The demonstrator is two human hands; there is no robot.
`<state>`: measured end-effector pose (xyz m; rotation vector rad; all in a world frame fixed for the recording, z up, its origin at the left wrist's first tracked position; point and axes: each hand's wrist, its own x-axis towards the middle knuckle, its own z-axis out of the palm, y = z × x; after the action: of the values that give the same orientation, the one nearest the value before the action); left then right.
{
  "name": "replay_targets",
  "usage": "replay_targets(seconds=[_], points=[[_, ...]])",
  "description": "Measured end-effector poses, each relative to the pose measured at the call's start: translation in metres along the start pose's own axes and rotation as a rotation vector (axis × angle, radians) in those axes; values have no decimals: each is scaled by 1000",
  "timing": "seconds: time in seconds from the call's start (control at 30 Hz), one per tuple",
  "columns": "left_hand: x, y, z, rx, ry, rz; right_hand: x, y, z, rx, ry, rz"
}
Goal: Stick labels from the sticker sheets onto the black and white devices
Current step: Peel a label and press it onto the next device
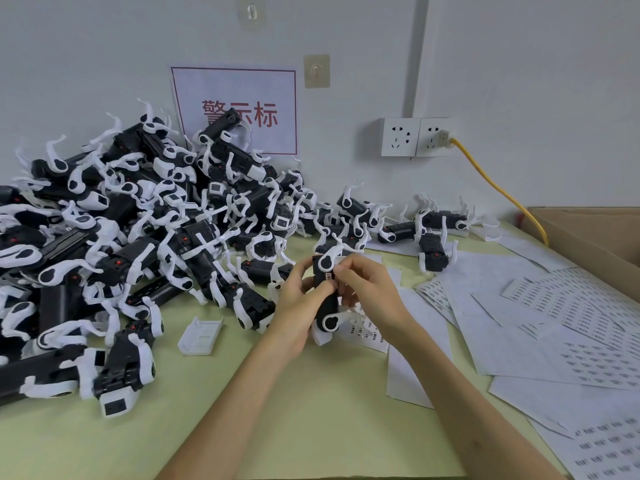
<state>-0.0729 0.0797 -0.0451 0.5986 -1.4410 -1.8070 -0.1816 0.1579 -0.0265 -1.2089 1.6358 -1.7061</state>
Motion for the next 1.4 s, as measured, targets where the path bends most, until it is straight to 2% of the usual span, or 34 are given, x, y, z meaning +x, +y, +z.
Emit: replay_targets(seconds=[0.17, 0.3, 0.43, 0.8, 1.07, 1.17, 1.23, 1.33, 1.4], points=[[-3, 3, -1, -51, -81, -15, 0, -1, -3, 42, 15, 7], [-1, 3, -1, -45, 13, -7, -1, -3, 0, 55, -1, -4], [-1, 4, -3, -125, 0, -22, -2, -4, 3, 62, 4, -31], [-6, 9, 2, -220, -130, -92, 2, -2, -6, 137, 217, -75], [-6, 9, 3, -155, -88, -137, 7, 1, -16, 209, 339, -67], [-6, 10, 0, -140, -88, -213, 9, 1, -24, 187, 394, -47], [-8, 12, -1, -153, -116, -297, 10, 2, -30, 160, 317, -6], [-9, 12, -6, -208, -192, -381, 12, 3, -34, 136, 24, 52], [-7, 11, -9, -228, -213, -386, 11, 2, -33, 211, -120, 86]])
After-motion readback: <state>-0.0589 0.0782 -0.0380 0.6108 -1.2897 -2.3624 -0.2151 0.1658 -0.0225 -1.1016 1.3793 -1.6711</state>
